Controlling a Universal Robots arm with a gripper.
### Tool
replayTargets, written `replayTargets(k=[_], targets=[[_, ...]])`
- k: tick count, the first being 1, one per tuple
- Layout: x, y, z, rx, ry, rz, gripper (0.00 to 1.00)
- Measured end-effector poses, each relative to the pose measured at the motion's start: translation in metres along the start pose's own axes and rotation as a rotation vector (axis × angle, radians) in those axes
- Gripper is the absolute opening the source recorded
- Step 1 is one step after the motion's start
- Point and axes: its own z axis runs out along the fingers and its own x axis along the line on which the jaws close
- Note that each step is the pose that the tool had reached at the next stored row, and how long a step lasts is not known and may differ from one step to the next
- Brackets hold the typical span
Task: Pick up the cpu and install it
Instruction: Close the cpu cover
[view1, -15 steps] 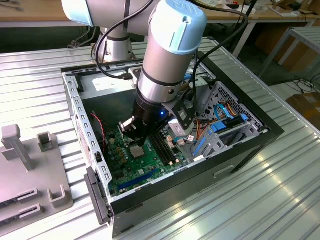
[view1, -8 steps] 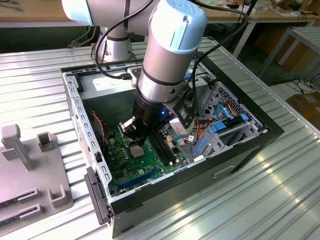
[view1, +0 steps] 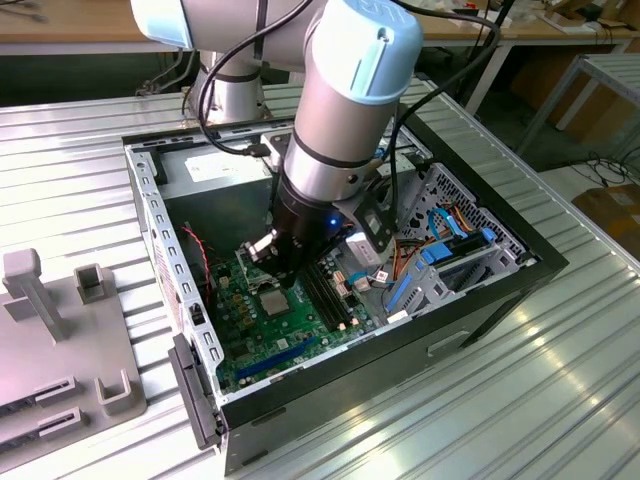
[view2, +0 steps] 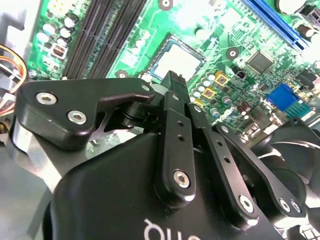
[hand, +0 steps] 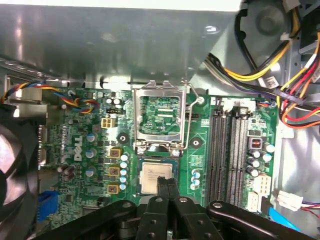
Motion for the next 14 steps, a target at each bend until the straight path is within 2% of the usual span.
replayTargets(k=[5, 14], targets=[[-0.0103, 0.0010, -0.0006, -0.0001, 0.0011, 0.000, 0.11], [-0.0111, 0.0012, -0.0006, 0.0000, 0.0012, 0.000, 0.11]])
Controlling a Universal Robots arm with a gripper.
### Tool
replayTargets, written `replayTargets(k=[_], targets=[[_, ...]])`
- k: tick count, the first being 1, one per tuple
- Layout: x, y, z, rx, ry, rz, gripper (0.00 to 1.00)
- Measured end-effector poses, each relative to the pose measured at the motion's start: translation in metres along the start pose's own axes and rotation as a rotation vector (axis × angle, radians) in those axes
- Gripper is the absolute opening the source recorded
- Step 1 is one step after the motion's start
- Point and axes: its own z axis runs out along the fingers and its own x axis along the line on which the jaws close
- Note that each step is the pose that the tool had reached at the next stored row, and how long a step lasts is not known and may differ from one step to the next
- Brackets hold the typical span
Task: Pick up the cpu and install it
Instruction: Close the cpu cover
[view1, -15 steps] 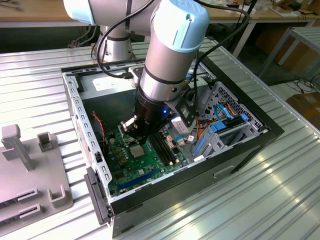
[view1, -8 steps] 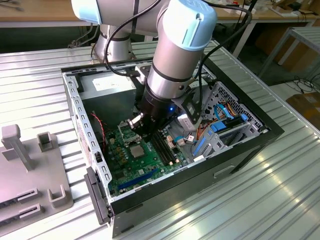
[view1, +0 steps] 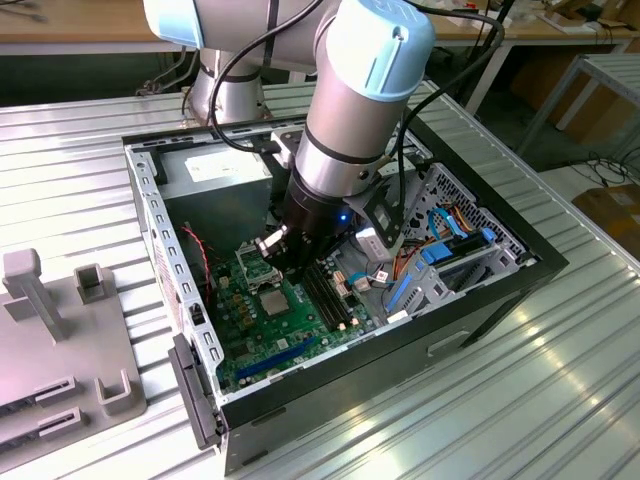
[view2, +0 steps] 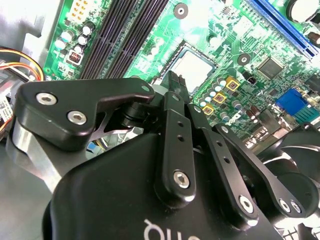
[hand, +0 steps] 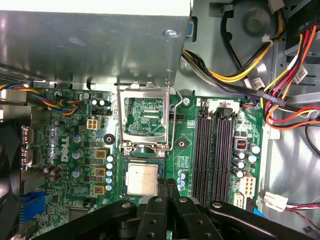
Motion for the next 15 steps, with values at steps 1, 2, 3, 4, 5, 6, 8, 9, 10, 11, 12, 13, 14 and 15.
replayTargets(k=[1, 2, 3, 4, 5, 6, 8, 9, 10, 11, 12, 13, 14, 15], targets=[[0.0000, 0.0000, 0.0000, 0.0000, 0.0000, 0.000, 0.11], [0.0000, 0.0000, 0.0000, 0.0000, 0.0000, 0.000, 0.11], [0.0000, 0.0000, 0.0000, 0.0000, 0.0000, 0.000, 0.11], [-0.0001, 0.0000, 0.0000, 0.0000, 0.0000, 0.000, 0.11], [0.0000, 0.0000, 0.0000, 0.0000, 0.0000, 0.000, 0.11], [0.0000, 0.0000, 0.0000, 0.0000, 0.0000, 0.000, 0.11], [-0.0002, 0.0000, 0.0000, 0.0001, -0.0021, 0.000, 0.11], [-0.0001, 0.0000, -0.0001, 0.0003, -0.0051, 0.000, 0.11], [0.0000, 0.0000, -0.0007, 0.0008, -0.0093, 0.000, 0.11], [0.0000, 0.0000, -0.0018, 0.0010, -0.0162, 0.000, 0.11], [0.0002, 0.0001, -0.0045, 0.0016, -0.0251, 0.000, 0.11], [0.0003, 0.0001, -0.0062, 0.0018, -0.0296, 0.000, 0.11], [0.0004, 0.0001, -0.0082, 0.0020, -0.0343, 0.000, 0.11], [0.0005, 0.0001, -0.0102, 0.0023, -0.0385, 0.000, 0.11]])
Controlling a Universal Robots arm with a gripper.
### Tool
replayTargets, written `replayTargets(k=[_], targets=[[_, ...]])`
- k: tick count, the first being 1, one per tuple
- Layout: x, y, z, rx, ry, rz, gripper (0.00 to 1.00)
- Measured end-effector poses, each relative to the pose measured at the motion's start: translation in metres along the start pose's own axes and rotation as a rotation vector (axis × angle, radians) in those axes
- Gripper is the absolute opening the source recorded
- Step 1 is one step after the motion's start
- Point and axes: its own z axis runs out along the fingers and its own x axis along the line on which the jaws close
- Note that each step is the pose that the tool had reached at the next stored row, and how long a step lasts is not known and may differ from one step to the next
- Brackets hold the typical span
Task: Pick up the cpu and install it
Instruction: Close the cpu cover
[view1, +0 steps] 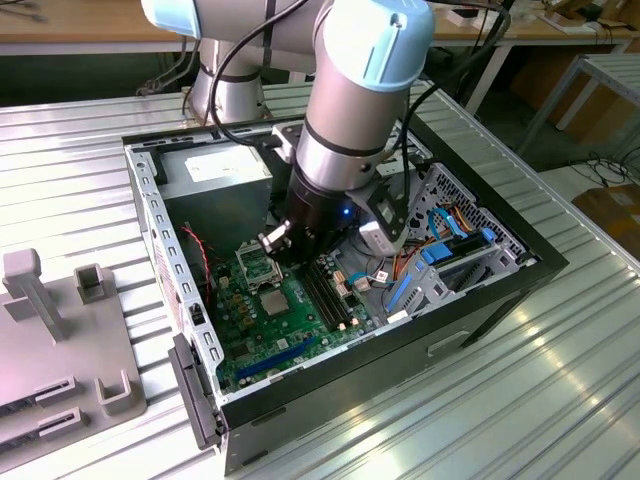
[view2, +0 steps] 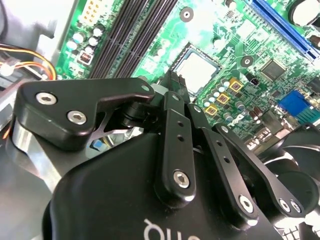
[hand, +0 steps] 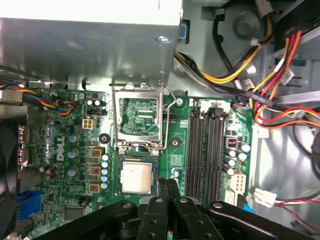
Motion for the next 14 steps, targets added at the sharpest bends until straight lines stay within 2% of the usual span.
replayTargets(k=[3, 4, 11, 14], targets=[[0.0001, 0.0000, -0.0044, 0.0007, -0.0129, 0.000, 0.11], [0.0000, 0.0001, -0.0043, 0.0006, -0.0150, 0.000, 0.11], [-0.0002, 0.0000, -0.0045, 0.0009, -0.0150, 0.000, 0.11], [-0.0024, 0.0001, -0.0046, 0.0010, -0.0150, 0.000, 0.11]])
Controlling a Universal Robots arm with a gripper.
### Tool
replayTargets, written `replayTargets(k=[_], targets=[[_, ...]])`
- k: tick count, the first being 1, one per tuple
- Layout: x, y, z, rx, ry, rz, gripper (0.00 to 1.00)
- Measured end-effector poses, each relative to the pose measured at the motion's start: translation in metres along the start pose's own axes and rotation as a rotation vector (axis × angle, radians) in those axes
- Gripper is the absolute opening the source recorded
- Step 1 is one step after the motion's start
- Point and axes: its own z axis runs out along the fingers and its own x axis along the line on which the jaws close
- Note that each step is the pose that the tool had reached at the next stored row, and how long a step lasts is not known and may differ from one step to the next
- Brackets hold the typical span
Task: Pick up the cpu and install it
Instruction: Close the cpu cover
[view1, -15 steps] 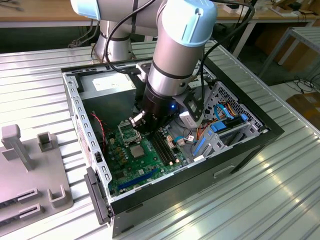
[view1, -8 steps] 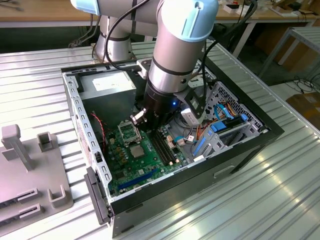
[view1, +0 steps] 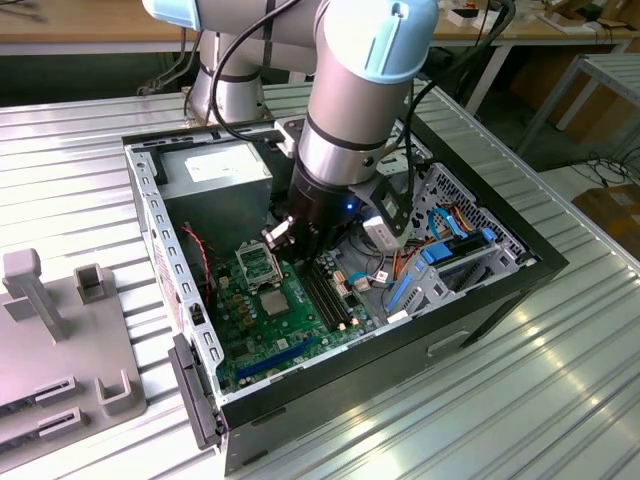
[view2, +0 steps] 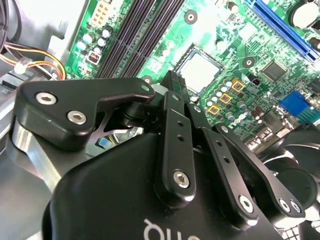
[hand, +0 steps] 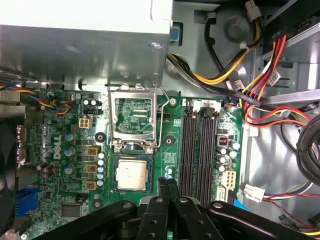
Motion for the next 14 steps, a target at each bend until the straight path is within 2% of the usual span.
replayTargets(k=[7, 14], targets=[[-0.0096, 0.0016, 0.0000, -0.0001, 0.0000, -0.001, 0.11], [-0.0103, 0.0017, 0.0000, -0.0001, 0.0000, -0.001, 0.11]])
